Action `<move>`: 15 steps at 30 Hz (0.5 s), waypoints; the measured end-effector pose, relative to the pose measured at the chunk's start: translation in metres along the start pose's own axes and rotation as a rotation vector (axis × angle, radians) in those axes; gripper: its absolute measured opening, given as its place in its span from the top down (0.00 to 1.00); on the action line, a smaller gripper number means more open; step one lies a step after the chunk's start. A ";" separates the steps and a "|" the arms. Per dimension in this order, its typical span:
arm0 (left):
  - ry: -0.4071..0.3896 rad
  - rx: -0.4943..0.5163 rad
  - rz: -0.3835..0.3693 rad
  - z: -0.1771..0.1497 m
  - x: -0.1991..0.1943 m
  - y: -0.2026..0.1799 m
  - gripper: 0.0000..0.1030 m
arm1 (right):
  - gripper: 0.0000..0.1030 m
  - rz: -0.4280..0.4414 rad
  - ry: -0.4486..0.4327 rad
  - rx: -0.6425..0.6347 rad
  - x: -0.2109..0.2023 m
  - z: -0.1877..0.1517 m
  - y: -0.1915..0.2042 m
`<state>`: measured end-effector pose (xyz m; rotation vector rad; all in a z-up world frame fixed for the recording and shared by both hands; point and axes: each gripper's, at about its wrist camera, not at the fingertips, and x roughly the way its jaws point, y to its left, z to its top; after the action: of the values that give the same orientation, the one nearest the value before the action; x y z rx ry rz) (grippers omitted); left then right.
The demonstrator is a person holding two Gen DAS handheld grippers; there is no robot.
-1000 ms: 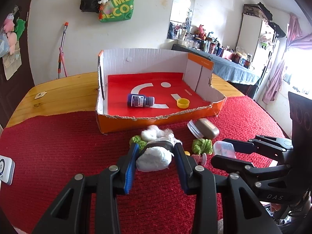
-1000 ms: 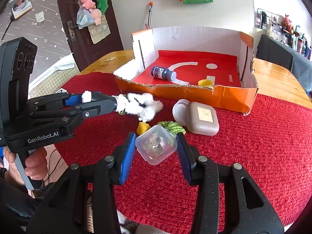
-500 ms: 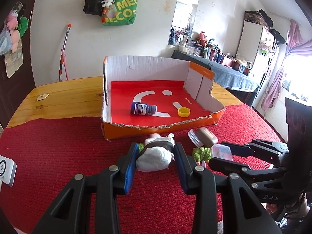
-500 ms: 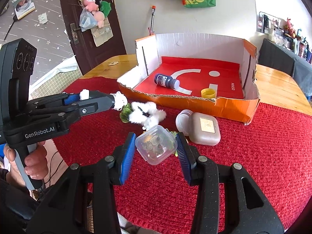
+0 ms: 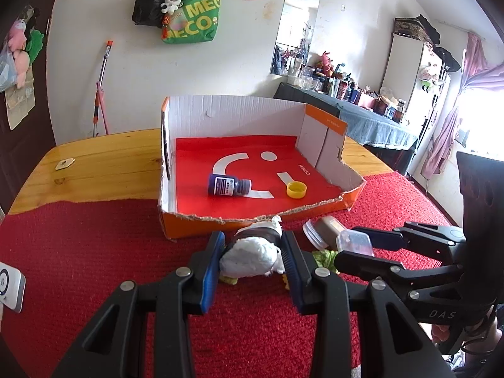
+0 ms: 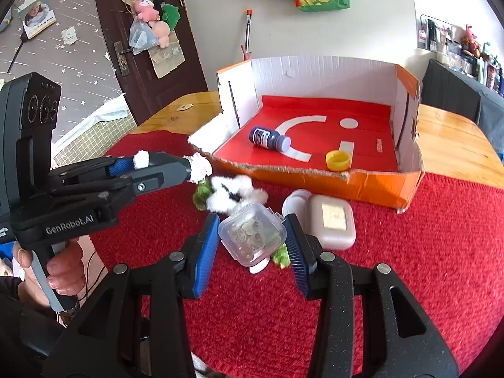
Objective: Organize objects
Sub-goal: 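Lift and carry the plush and clear plastic box into the cardboard box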
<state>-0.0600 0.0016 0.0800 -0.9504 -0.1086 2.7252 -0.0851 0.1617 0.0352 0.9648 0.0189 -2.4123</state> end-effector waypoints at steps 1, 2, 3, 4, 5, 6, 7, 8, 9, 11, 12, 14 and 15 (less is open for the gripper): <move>0.000 0.003 0.004 0.002 0.001 -0.001 0.62 | 0.61 0.001 0.001 -0.002 0.000 0.002 0.000; 0.001 0.005 0.006 0.003 0.003 -0.001 0.62 | 0.61 0.004 0.001 -0.003 0.001 0.005 -0.001; 0.002 0.005 0.008 0.004 0.004 -0.001 0.62 | 0.61 0.011 0.004 -0.003 0.002 0.008 -0.002; 0.004 0.006 0.008 0.006 0.005 -0.001 0.62 | 0.61 0.014 0.006 -0.001 0.002 0.009 -0.002; 0.004 0.006 0.008 0.007 0.006 -0.001 0.62 | 0.61 0.019 0.007 0.001 0.003 0.011 -0.004; 0.004 0.006 0.007 0.009 0.008 0.000 0.62 | 0.61 0.026 0.009 0.004 0.003 0.014 -0.005; 0.004 0.006 0.006 0.011 0.009 0.000 0.62 | 0.61 0.032 0.011 0.008 0.004 0.017 -0.007; 0.005 0.007 0.004 0.013 0.011 0.000 0.62 | 0.61 0.037 0.012 0.011 0.004 0.018 -0.008; 0.004 0.007 0.003 0.015 0.012 0.001 0.62 | 0.61 0.043 0.015 0.013 0.005 0.021 -0.009; 0.002 0.009 0.005 0.021 0.014 0.002 0.62 | 0.61 0.052 0.019 0.017 0.007 0.026 -0.012; 0.000 0.010 0.007 0.023 0.016 0.002 0.62 | 0.61 0.056 0.021 0.018 0.008 0.029 -0.014; -0.001 0.012 0.006 0.028 0.019 0.003 0.62 | 0.61 0.059 0.024 0.016 0.010 0.033 -0.016; -0.001 0.013 0.005 0.029 0.020 0.004 0.62 | 0.61 0.058 0.024 0.014 0.011 0.036 -0.017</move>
<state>-0.0944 0.0039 0.0902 -0.9470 -0.0891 2.7281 -0.1231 0.1638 0.0523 0.9869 -0.0175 -2.3505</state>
